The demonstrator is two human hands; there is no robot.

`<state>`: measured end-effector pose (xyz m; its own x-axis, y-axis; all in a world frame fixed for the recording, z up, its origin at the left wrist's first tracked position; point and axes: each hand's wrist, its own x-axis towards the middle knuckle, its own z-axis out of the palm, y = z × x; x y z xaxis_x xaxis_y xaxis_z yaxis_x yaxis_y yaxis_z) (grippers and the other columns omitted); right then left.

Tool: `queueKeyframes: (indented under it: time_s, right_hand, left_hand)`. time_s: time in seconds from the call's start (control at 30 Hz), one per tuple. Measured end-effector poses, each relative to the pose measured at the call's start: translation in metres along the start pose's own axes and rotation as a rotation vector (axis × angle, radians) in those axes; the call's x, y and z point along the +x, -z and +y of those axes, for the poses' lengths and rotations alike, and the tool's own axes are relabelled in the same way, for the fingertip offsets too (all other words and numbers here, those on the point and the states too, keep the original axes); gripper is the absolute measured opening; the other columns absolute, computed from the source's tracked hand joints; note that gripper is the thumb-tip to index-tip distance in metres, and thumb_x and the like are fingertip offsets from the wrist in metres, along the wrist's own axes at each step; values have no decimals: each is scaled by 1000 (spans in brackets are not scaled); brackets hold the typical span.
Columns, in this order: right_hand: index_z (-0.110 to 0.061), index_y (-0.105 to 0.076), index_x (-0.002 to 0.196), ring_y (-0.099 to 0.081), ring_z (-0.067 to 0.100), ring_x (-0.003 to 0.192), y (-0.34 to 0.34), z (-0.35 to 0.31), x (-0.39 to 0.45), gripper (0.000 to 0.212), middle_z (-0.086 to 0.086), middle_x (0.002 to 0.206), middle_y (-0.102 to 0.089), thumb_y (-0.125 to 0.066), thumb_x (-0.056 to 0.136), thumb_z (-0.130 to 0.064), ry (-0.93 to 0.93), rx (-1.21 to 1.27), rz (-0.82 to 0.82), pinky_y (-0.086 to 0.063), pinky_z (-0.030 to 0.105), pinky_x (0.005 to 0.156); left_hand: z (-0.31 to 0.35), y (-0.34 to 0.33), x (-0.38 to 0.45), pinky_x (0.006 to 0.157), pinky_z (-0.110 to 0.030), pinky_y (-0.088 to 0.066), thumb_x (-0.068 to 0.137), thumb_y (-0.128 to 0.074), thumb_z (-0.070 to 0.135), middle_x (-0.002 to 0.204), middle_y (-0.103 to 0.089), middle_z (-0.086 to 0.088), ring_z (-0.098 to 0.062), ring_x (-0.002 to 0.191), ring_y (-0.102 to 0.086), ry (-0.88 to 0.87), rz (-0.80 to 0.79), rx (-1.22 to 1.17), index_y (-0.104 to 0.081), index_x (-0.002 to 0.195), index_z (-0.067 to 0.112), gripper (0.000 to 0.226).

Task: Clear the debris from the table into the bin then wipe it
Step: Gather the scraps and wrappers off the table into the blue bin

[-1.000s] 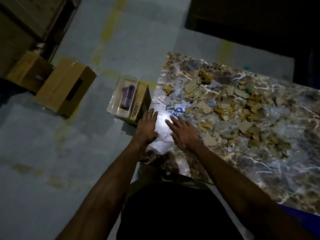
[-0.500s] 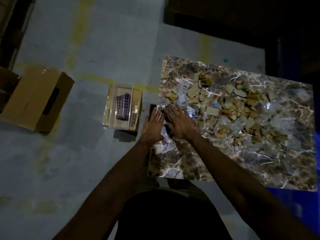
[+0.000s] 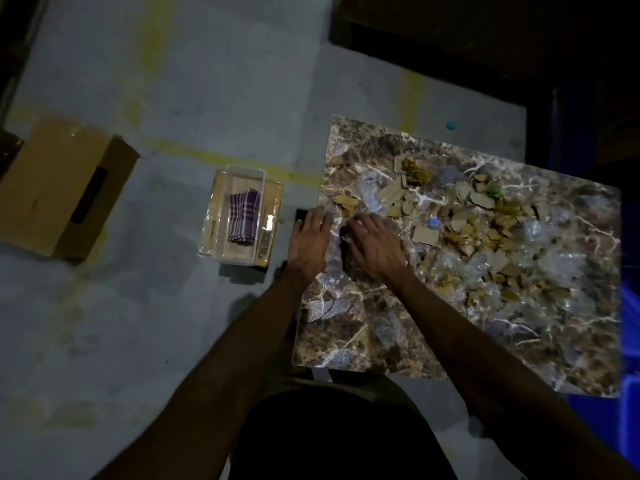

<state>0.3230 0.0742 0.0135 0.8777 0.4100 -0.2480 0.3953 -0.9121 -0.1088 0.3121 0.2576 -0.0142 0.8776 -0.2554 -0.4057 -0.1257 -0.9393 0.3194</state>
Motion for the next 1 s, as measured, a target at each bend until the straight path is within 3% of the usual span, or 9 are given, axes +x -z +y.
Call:
queueKeyframes:
  time_s: [0.1,0.27,0.37,0.43,0.5,0.6,0.7,0.83,1.0]
  right_hand:
    - [-16,-50,148,-44,38,139,5,-11,51,51,13,153,-48,-44,103,-38,13,69,-34,-40,50,108]
    - [-19,-39,157,-39,36,146,-12,18,69,70,11,163,-37,-18,101,-55,59,156,-191,-33,53,117]
    - [-22,-31,161,-38,34,148,-28,47,33,68,8,166,-33,-14,105,-58,95,161,-160,-33,53,117]
    - [-25,-24,163,-32,31,152,-35,64,1,65,6,168,-29,-15,107,-55,83,154,-170,-30,52,119]
    - [-24,-33,160,-34,29,150,-34,74,-19,59,5,165,-36,-23,107,-49,93,134,-143,-32,50,119]
    - [-18,-65,123,-55,30,128,-16,77,-10,40,7,136,-61,-37,104,-39,136,172,5,-40,44,104]
    - [-14,-65,125,-53,34,131,-5,83,23,35,11,141,-59,-47,103,-33,28,178,151,-39,47,106]
    - [-18,-36,159,-18,36,156,-12,105,45,60,7,169,-26,-39,107,-47,-167,221,-59,-20,58,122]
    - [-22,-24,163,-22,33,155,-35,121,8,66,3,171,-22,-34,107,-55,-95,223,-128,-26,56,118]
  left_hand:
    - [3,-2,4,127,-48,-13,76,-89,38,172,5,-8,-29,159,1,44,-33,0,0,164,13,128]
    - [9,2,6,125,-51,-15,71,-93,32,173,2,-4,-29,159,-5,102,-44,34,-4,165,18,130]
    - [11,2,7,120,-51,-27,81,-83,20,172,-10,0,-32,154,-24,138,-8,6,-16,163,27,106]
    - [13,9,11,111,-54,-39,68,-92,32,168,-24,1,-35,141,-42,156,-12,44,-27,156,32,110]
    - [18,19,21,105,-54,-44,60,-94,35,155,-40,-3,-36,130,-51,149,-31,57,-41,144,28,99]
    - [30,38,45,103,-50,-43,60,-92,36,135,-51,-7,-32,125,-49,117,-20,175,-50,129,21,82]
    - [41,39,69,109,-55,-40,48,-99,29,153,-38,-10,-36,140,-40,75,-19,262,-39,142,16,112]
    - [51,30,95,119,-57,-29,88,-70,2,172,0,-11,-41,156,-9,-51,-57,318,-7,164,24,102]
    - [50,25,116,114,-64,-35,86,-74,4,170,15,-16,-51,154,3,-26,-223,303,9,164,26,116]
